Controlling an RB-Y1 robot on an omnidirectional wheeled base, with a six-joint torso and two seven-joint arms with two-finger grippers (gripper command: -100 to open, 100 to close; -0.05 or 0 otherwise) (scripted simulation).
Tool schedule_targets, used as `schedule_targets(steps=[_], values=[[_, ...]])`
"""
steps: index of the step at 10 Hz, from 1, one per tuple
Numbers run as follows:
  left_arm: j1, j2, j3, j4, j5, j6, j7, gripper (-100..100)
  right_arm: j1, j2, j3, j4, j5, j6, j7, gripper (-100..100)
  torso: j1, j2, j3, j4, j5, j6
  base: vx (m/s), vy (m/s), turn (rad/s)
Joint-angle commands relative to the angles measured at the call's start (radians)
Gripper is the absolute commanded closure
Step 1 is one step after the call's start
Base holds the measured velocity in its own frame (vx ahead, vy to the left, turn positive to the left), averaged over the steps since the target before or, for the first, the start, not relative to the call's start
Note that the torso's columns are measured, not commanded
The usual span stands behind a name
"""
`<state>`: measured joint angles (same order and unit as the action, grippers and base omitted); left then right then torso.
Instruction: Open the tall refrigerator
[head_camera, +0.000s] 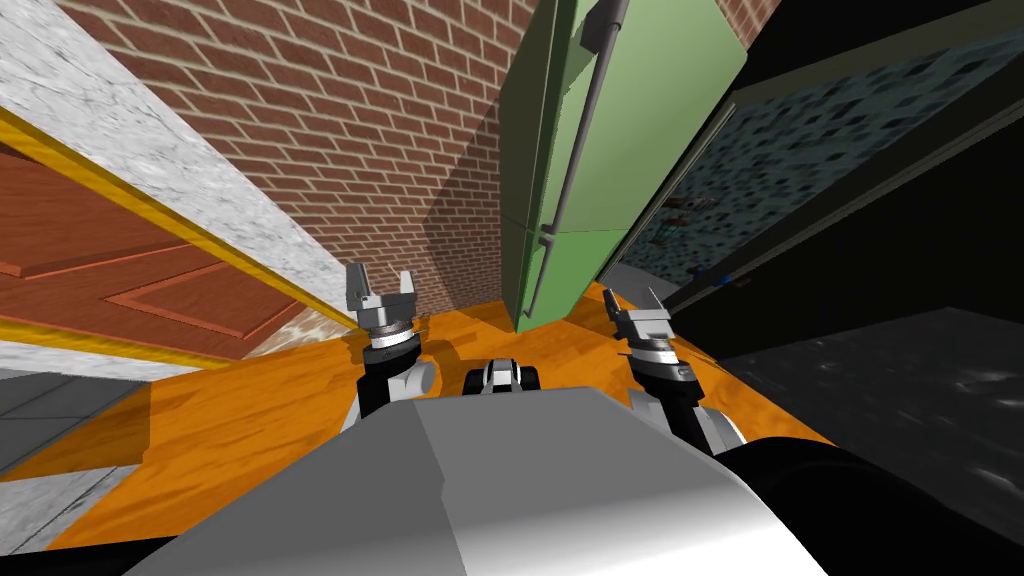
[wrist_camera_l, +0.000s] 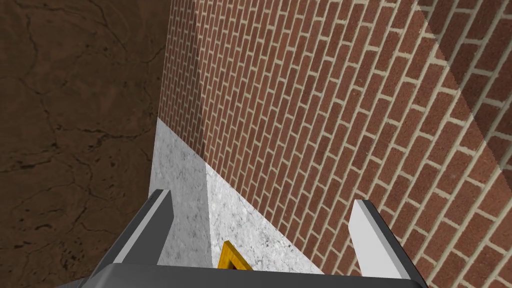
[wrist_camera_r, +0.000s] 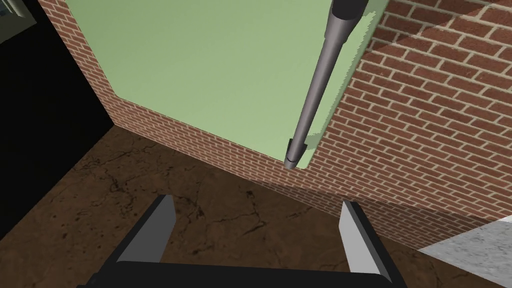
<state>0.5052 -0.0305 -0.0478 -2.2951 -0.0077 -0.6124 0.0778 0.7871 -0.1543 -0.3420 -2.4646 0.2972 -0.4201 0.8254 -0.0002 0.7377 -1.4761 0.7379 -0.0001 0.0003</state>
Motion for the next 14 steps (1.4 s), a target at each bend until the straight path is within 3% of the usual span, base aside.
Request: schedule_targets(steps=[1, 2, 4, 7, 9, 12, 14], values=[[0.0, 0.0, 0.0, 0.0, 0.0, 0.0, 0.0, 0, 0.022, -0.001, -0.03, -0.004, 0.028, 0.011, 0.077, -100, 0.0, 0.0, 0.0, 0.0, 0.0, -0.001, -0.001, 0.004, 0.104], [0.0, 0.0, 0.0, 0.0, 0.0, 0.0, 0.0, 0, 0.043, -0.002, -0.059, -0.007, 0.056, 0.02, 0.106, -100, 0.0, 0.0, 0.0, 0.0, 0.0, 0.0, 0.003, 0.009, 0.18], [0.0, 0.0, 0.0, 0.0, 0.0, 0.0, 0.0, 0, 0.043, -0.002, -0.059, -0.007, 0.056, 0.02, 0.15, -100, 0.0, 0.0, 0.0, 0.0, 0.0, 0.0, 0.004, 0.004, 0.037], [0.0, 0.0, 0.0, 0.0, 0.0, 0.0, 0.0, 0, 0.084, -0.003, -0.118, -0.011, 0.111, 0.039, 0.243, -100, 0.0, 0.0, 0.0, 0.0, 0.0, 0.0, 0.014, 0.012, 0.159], [0.0, 0.0, 0.0, 0.0, 0.0, 0.0, 0.0, 0, 0.084, -0.003, -0.118, -0.011, 0.111, 0.039, 0.288, -100, 0.0, 0.0, 0.0, 0.0, 0.0, 0.0, 0.015, 0.007, 0.036], [0.0, 0.0, 0.0, 0.0, 0.0, 0.0, 0.0, 0, 0.125, -0.003, -0.174, -0.012, 0.166, 0.058, 0.383, -100, 0.0, 0.0, 0.0, 0.0, 0.0, 0.0, 0.029, 0.012, 0.16], [0.0, 0.0, 0.0, 0.0, 0.0, 0.0, 0.0, 0, 0.125, -0.003, -0.174, -0.012, 0.166, 0.058, 0.423, -100, 0.0, 0.0, 0.0, 0.0, 0.0, 0.0, 0.025, 0.005, 0.046]])
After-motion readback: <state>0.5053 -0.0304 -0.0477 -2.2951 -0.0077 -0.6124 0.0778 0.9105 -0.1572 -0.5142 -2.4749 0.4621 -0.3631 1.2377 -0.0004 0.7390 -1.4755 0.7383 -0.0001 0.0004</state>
